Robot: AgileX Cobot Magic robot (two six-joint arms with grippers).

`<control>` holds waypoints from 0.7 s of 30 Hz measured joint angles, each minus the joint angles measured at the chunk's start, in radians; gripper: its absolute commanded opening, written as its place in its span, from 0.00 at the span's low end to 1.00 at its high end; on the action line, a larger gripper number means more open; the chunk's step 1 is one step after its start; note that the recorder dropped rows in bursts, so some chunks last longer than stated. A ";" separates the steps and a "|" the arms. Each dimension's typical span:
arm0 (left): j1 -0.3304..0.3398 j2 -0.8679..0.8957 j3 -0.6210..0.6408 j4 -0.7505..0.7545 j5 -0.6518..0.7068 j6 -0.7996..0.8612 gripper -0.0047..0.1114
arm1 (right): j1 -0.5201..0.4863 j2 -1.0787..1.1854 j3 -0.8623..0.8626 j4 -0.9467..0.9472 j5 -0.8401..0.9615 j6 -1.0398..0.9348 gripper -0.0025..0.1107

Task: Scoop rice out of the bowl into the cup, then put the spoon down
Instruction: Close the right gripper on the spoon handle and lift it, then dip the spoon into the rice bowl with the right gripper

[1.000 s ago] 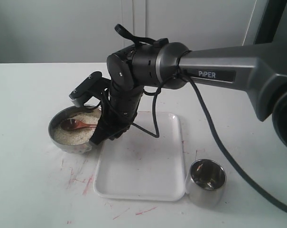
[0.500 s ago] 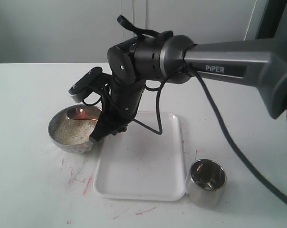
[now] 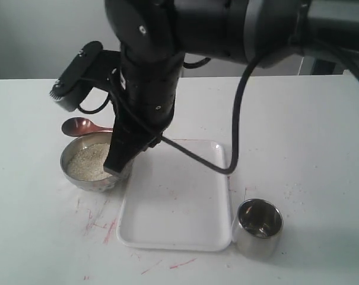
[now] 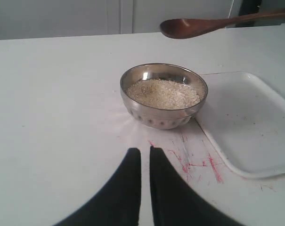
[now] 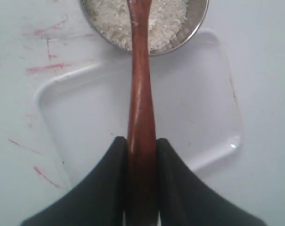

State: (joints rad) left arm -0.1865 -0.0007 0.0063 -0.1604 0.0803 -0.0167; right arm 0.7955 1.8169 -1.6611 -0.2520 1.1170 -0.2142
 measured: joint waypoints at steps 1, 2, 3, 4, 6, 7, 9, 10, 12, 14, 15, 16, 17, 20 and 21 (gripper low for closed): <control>0.000 0.000 0.000 0.000 0.000 0.000 0.16 | 0.033 -0.008 0.000 -0.061 0.029 0.027 0.02; 0.000 0.000 0.000 0.000 0.000 0.000 0.16 | 0.065 -0.011 0.000 -0.109 0.053 0.049 0.02; 0.000 0.000 0.000 0.000 0.000 0.000 0.16 | 0.096 -0.013 0.000 -0.169 0.075 0.075 0.02; 0.000 0.000 0.000 0.000 0.000 0.000 0.16 | 0.125 -0.013 0.000 -0.225 0.086 0.098 0.02; 0.000 0.000 0.000 0.000 0.000 0.000 0.16 | 0.171 -0.013 0.008 -0.333 0.094 0.137 0.02; 0.000 0.000 0.000 0.000 0.000 0.000 0.16 | 0.193 -0.013 0.017 -0.385 0.097 0.156 0.02; 0.000 0.000 0.000 0.000 0.000 0.000 0.16 | 0.223 -0.013 0.036 -0.473 0.099 0.188 0.02; 0.000 0.000 0.000 0.000 0.000 0.000 0.16 | 0.233 -0.013 0.045 -0.516 0.099 0.198 0.02; 0.000 0.000 0.000 0.000 0.000 0.000 0.16 | 0.239 -0.005 0.060 -0.572 0.099 0.214 0.02; 0.000 0.000 0.000 0.000 0.000 0.000 0.16 | 0.239 0.005 0.078 -0.627 0.099 0.214 0.02; 0.000 0.000 0.000 0.000 0.000 0.000 0.16 | 0.239 0.016 0.088 -0.654 0.099 0.227 0.02; 0.000 0.000 0.000 0.000 0.000 0.000 0.16 | 0.239 0.026 0.099 -0.683 0.101 0.238 0.02; 0.000 0.000 0.000 0.000 0.000 0.000 0.16 | 0.239 0.035 0.107 -0.702 0.101 0.250 0.02; 0.000 0.000 0.000 0.000 0.000 0.000 0.16 | 0.239 0.074 0.121 -0.753 0.101 0.276 0.02; 0.000 0.000 0.000 0.000 0.000 0.000 0.16 | 0.239 0.090 0.124 -0.771 0.103 0.281 0.02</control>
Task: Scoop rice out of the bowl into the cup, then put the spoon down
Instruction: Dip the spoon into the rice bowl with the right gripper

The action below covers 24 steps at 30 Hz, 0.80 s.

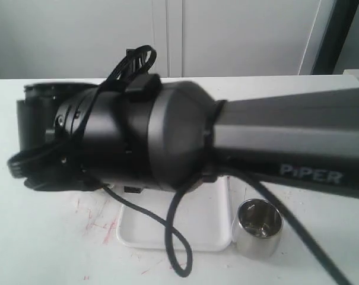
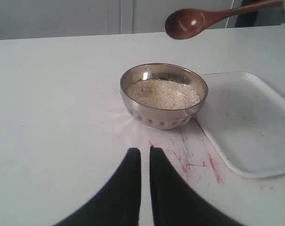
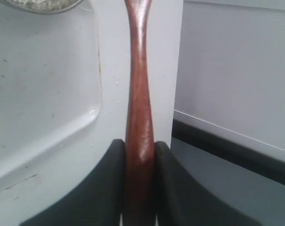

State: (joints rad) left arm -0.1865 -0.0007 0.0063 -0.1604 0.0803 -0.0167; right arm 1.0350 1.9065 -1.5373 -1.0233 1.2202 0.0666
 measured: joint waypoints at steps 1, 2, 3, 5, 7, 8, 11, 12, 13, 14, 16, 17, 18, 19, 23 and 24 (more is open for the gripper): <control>0.000 0.000 0.000 0.000 0.000 0.000 0.16 | 0.000 0.017 0.000 -0.016 0.000 0.002 0.02; 0.000 0.000 0.000 0.000 0.000 0.000 0.16 | 0.000 0.034 0.002 -0.033 0.000 0.002 0.02; 0.000 0.000 0.000 0.000 0.000 0.000 0.16 | 0.000 0.047 0.002 -0.044 0.000 0.002 0.02; 0.000 0.000 0.000 0.000 0.000 0.000 0.16 | 0.000 0.081 0.004 -0.073 -0.002 0.004 0.02; 0.000 0.000 0.000 0.000 0.000 0.000 0.16 | 0.000 0.109 0.004 -0.085 -0.002 0.004 0.02; 0.000 0.000 0.000 0.000 0.000 0.000 0.16 | 0.000 0.122 0.004 -0.087 -0.002 0.004 0.02; 0.000 0.000 0.000 0.000 0.000 0.000 0.16 | -0.009 0.158 0.004 -0.091 -0.006 0.004 0.02; 0.000 0.000 0.000 0.000 0.000 0.000 0.16 | -0.017 0.166 0.004 -0.094 -0.006 0.004 0.02; 0.000 0.000 0.000 0.000 0.000 0.000 0.16 | -0.024 0.174 0.004 -0.094 -0.006 0.004 0.02; 0.000 0.000 0.000 0.000 0.000 0.000 0.16 | -0.031 0.181 0.004 -0.094 -0.006 0.004 0.02; 0.000 0.000 0.000 0.000 0.000 0.000 0.16 | -0.044 0.183 0.004 -0.094 -0.006 0.004 0.02; 0.000 0.000 0.000 0.000 0.000 0.000 0.16 | -0.049 0.183 0.004 -0.094 -0.006 0.004 0.02; 0.000 0.000 0.000 0.000 0.000 0.000 0.16 | -0.052 0.183 0.004 -0.094 -0.006 0.004 0.02; 0.000 0.000 0.000 0.000 0.000 0.000 0.16 | -0.055 0.183 0.004 -0.095 -0.008 0.004 0.02; 0.000 0.000 0.000 0.000 0.000 0.000 0.16 | -0.059 0.183 0.004 -0.095 -0.044 0.005 0.02; 0.000 0.000 0.000 0.000 0.000 0.000 0.16 | -0.059 0.183 0.004 -0.095 -0.060 0.005 0.02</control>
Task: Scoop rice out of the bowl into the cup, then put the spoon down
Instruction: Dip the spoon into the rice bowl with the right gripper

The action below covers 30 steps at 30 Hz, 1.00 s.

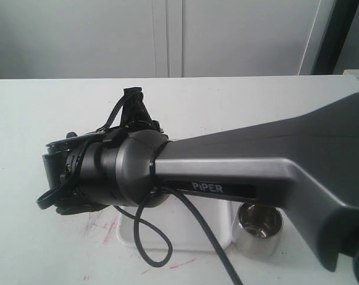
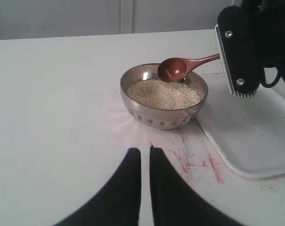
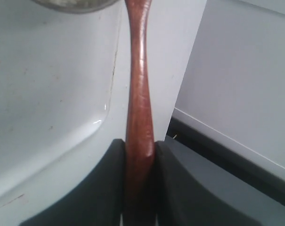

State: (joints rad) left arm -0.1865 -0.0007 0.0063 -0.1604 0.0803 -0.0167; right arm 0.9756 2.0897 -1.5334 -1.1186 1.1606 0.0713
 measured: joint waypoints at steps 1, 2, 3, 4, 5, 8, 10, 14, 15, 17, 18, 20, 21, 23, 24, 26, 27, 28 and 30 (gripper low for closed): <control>0.000 0.000 0.000 0.000 0.000 0.000 0.16 | 0.000 0.000 0.000 0.000 -0.016 0.000 0.02; 0.000 0.000 0.000 0.000 0.000 0.000 0.16 | 0.000 0.000 0.000 0.000 -0.043 0.000 0.02; 0.000 0.000 0.000 0.000 0.000 0.000 0.16 | 0.000 0.000 0.000 0.000 -0.052 0.000 0.02; 0.000 0.000 0.000 0.000 0.000 0.000 0.16 | -0.002 0.000 0.000 0.000 -0.064 0.000 0.02; 0.000 0.000 0.000 0.000 0.000 0.000 0.16 | -0.002 0.000 0.000 0.000 -0.069 0.000 0.02; 0.000 0.000 0.000 0.000 0.000 0.000 0.16 | -0.013 0.000 0.000 0.000 -0.077 0.000 0.02; 0.000 0.000 0.000 0.000 0.000 0.000 0.16 | -0.028 0.000 0.000 0.000 -0.079 0.000 0.02; 0.000 0.000 0.000 0.000 0.000 0.000 0.16 | -0.037 0.000 0.000 0.000 -0.093 0.000 0.02; 0.000 0.000 0.000 0.000 0.000 0.000 0.16 | -0.037 0.000 0.000 0.000 -0.101 0.000 0.02; 0.000 0.000 0.000 0.000 0.000 0.000 0.16 | -0.037 0.000 0.000 0.000 -0.113 0.000 0.02; 0.000 0.000 0.000 0.000 0.000 0.000 0.16 | -0.037 0.000 0.000 0.000 -0.115 0.000 0.02; 0.000 0.000 0.000 0.000 0.000 0.000 0.16 | -0.039 0.000 0.000 0.000 -0.119 0.000 0.02; 0.000 0.000 0.000 0.000 0.000 0.000 0.16 | -0.039 0.000 0.000 0.000 -0.119 0.000 0.02; 0.000 0.000 0.000 0.000 0.000 0.000 0.16 | -0.041 0.000 0.000 0.004 -0.122 0.000 0.02; 0.000 0.000 0.000 0.000 0.000 0.000 0.16 | -0.043 0.000 0.000 0.009 -0.122 0.000 0.02; 0.000 0.000 0.000 0.000 0.000 0.000 0.16 | -0.049 0.000 0.000 0.020 -0.124 0.000 0.02; 0.000 0.000 0.000 0.000 0.000 0.000 0.16 | -0.051 0.000 0.000 0.022 -0.124 0.000 0.02; 0.000 0.000 0.000 0.000 0.000 0.000 0.16 | -0.051 0.000 0.000 0.022 -0.124 0.000 0.02; 0.000 0.000 0.000 0.000 0.000 0.000 0.16 | -0.053 0.000 0.000 0.024 -0.124 0.000 0.02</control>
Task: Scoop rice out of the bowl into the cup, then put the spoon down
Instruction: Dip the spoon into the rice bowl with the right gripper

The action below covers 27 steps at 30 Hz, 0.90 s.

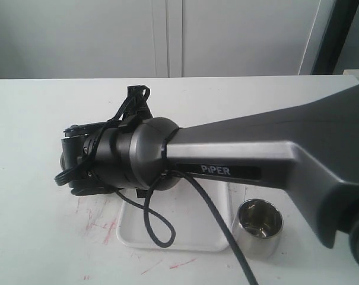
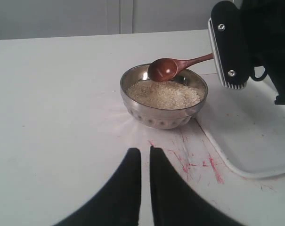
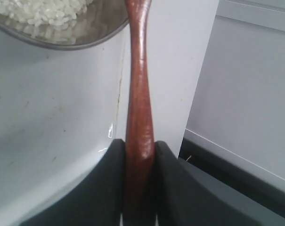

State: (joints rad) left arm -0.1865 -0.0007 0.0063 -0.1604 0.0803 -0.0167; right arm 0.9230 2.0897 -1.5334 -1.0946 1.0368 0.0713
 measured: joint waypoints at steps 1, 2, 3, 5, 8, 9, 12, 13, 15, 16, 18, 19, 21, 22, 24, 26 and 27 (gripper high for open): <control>0.000 0.000 0.000 0.000 0.000 0.000 0.16 | 0.000 0.000 0.000 0.000 0.000 0.000 0.02; 0.000 0.000 0.000 0.000 0.000 0.000 0.16 | 0.000 0.000 0.000 0.002 -0.001 0.000 0.02; 0.000 0.000 0.000 0.000 0.000 0.000 0.16 | 0.000 0.003 0.000 0.002 -0.001 0.000 0.02; 0.000 0.000 0.000 0.000 0.000 0.000 0.16 | 0.000 0.008 0.000 0.002 -0.001 0.000 0.02; 0.000 0.000 0.000 0.000 0.000 0.000 0.16 | 0.000 0.025 0.000 0.002 0.001 0.004 0.02; 0.000 0.000 0.000 0.000 0.000 0.000 0.16 | 0.000 0.030 0.000 0.004 -0.001 0.009 0.02; 0.000 0.000 0.000 0.000 0.000 0.000 0.16 | 0.000 0.034 0.000 0.017 -0.005 0.015 0.02; 0.000 0.000 0.000 0.000 0.000 0.000 0.16 | 0.000 0.034 0.000 0.019 -0.005 0.017 0.02; 0.000 0.000 0.000 0.000 0.000 0.000 0.16 | 0.000 0.034 0.000 0.021 -0.005 0.017 0.02; 0.000 0.000 0.000 0.000 0.000 0.000 0.16 | 0.000 0.034 0.000 0.024 -0.005 0.017 0.02; 0.000 0.000 0.000 0.000 0.000 0.000 0.16 | 0.000 0.034 -0.010 0.048 -0.001 0.017 0.02; 0.000 0.000 0.000 0.000 0.000 0.000 0.16 | 0.000 0.034 -0.015 0.069 -0.001 0.012 0.02; 0.000 0.000 0.000 0.000 0.000 0.000 0.16 | 0.000 0.034 -0.033 0.112 0.001 -0.003 0.02; 0.000 0.000 0.000 0.000 0.000 0.000 0.16 | 0.000 0.034 -0.043 0.129 0.001 -0.008 0.02; 0.000 0.000 0.000 0.000 0.000 0.000 0.16 | 0.000 0.034 -0.064 0.170 0.006 -0.035 0.02; 0.000 0.000 0.000 0.000 0.000 0.000 0.16 | 0.000 0.036 -0.083 0.212 0.019 -0.061 0.02; 0.000 0.000 0.000 0.000 0.000 0.000 0.16 | 0.000 0.036 -0.093 0.234 0.025 -0.071 0.02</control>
State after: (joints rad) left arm -0.1865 -0.0007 0.0063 -0.1604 0.0803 -0.0167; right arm 0.9230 2.1256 -1.6269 -0.8604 1.0615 0.0000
